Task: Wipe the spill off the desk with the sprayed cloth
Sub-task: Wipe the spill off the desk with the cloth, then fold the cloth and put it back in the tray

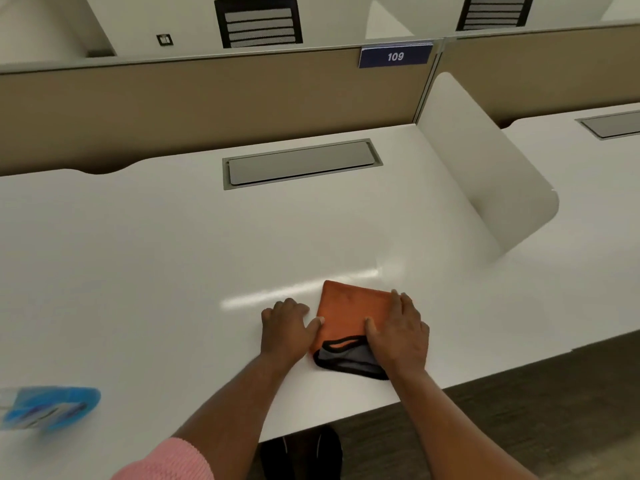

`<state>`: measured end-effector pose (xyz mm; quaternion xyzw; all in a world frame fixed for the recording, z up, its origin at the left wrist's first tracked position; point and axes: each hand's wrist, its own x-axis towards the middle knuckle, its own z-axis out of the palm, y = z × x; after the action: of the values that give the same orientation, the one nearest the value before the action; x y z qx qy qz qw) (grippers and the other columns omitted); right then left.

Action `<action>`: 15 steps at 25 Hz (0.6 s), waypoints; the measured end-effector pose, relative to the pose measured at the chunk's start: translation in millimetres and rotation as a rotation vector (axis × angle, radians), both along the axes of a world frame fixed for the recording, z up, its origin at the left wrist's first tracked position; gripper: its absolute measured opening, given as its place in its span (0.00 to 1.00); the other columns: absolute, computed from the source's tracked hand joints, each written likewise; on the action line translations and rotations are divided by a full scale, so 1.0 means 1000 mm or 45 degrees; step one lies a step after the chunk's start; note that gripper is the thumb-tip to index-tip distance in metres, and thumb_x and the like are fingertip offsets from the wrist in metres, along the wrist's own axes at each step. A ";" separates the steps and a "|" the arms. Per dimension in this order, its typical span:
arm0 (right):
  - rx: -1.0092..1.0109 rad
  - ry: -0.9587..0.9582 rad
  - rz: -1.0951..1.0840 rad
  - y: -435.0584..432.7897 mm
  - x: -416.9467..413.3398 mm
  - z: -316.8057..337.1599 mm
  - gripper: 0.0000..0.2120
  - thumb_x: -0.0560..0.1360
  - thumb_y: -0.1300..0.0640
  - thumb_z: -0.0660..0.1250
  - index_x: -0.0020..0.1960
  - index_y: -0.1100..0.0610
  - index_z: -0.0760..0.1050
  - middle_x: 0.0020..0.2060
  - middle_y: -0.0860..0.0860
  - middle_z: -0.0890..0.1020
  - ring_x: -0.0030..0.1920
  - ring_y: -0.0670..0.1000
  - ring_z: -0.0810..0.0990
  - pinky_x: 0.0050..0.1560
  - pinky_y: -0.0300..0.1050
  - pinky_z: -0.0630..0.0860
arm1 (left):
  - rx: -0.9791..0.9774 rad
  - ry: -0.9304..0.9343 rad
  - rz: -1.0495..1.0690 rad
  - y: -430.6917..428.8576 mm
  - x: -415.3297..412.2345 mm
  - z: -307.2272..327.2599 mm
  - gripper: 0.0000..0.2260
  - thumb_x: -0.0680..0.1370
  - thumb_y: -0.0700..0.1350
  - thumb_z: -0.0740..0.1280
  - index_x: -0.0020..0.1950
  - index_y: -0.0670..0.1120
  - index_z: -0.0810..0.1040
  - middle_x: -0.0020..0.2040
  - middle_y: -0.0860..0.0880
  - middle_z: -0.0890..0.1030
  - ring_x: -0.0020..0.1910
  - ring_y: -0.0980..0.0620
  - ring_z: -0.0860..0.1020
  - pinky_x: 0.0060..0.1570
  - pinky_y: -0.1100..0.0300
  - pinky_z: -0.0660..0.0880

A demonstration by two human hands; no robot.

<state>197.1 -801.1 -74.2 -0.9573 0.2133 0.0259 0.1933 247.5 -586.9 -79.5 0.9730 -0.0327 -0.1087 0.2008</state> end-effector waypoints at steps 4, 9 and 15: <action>0.118 0.080 -0.352 -0.015 -0.005 0.010 0.38 0.76 0.42 0.65 0.80 0.57 0.57 0.72 0.59 0.71 0.69 0.61 0.73 0.68 0.59 0.70 | -0.028 0.175 0.106 -0.025 0.004 0.013 0.18 0.76 0.64 0.65 0.54 0.52 0.82 0.51 0.54 0.83 0.54 0.50 0.80 0.56 0.52 0.66; 0.393 0.135 -0.538 -0.011 -0.018 0.013 0.34 0.74 0.50 0.66 0.76 0.57 0.60 0.58 0.56 0.81 0.57 0.60 0.80 0.63 0.58 0.73 | -0.083 0.417 0.251 -0.041 0.009 0.019 0.11 0.74 0.54 0.67 0.36 0.49 0.74 0.36 0.52 0.79 0.44 0.47 0.81 0.50 0.51 0.68; 0.851 0.066 -0.587 -0.004 -0.004 0.028 0.33 0.73 0.64 0.67 0.76 0.57 0.61 0.44 0.49 0.78 0.42 0.49 0.79 0.38 0.44 0.74 | -0.392 0.456 0.275 -0.040 0.012 0.032 0.12 0.72 0.45 0.65 0.31 0.48 0.64 0.29 0.51 0.69 0.31 0.49 0.68 0.37 0.55 0.66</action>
<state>192.9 -805.0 -45.9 -0.7679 0.4071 0.0738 0.4890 259.2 -626.7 -47.6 0.8940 0.0912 -0.2511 0.3597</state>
